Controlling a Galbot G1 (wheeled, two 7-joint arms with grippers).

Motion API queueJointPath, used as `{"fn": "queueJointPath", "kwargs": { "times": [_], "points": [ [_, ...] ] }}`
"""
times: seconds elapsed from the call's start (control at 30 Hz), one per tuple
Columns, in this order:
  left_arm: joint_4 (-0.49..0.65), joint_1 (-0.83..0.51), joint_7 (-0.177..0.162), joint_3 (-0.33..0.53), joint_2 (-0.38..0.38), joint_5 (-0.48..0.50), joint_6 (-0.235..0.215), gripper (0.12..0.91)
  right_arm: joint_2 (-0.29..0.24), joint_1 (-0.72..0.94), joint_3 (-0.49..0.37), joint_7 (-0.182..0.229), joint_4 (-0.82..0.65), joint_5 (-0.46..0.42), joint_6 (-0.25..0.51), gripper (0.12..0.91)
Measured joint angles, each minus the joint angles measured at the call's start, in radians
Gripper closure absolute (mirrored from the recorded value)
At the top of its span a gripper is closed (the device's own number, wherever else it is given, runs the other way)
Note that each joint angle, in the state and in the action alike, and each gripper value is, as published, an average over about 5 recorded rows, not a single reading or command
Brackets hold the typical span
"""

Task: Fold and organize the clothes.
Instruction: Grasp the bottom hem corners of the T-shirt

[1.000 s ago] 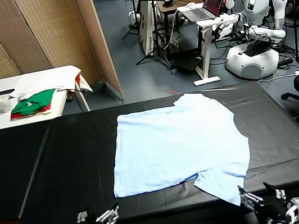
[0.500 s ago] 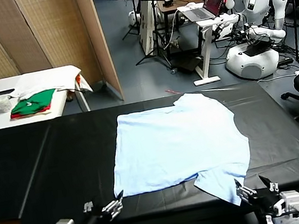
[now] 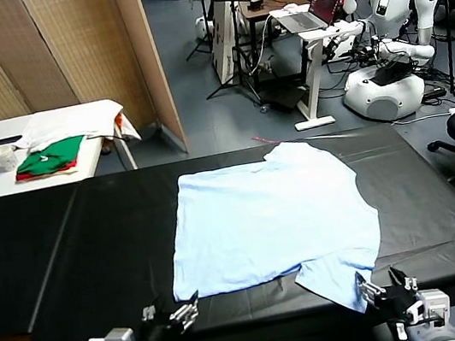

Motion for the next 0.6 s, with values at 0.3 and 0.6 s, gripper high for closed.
{"fn": "queueJointPath", "kwargs": {
  "times": [0.3,0.6],
  "points": [
    [0.009,0.005,-0.007,0.006,-0.009,0.023,-0.002,0.822,0.004,-0.036,0.002,-0.012,0.036,-0.004,-0.009,0.885],
    [-0.057,0.089,-0.046,-0.020,-0.026,0.083,-0.007,0.879,-0.002,-0.121,0.002,0.021,0.158,-0.004,-0.082,0.885]
  ]
}}
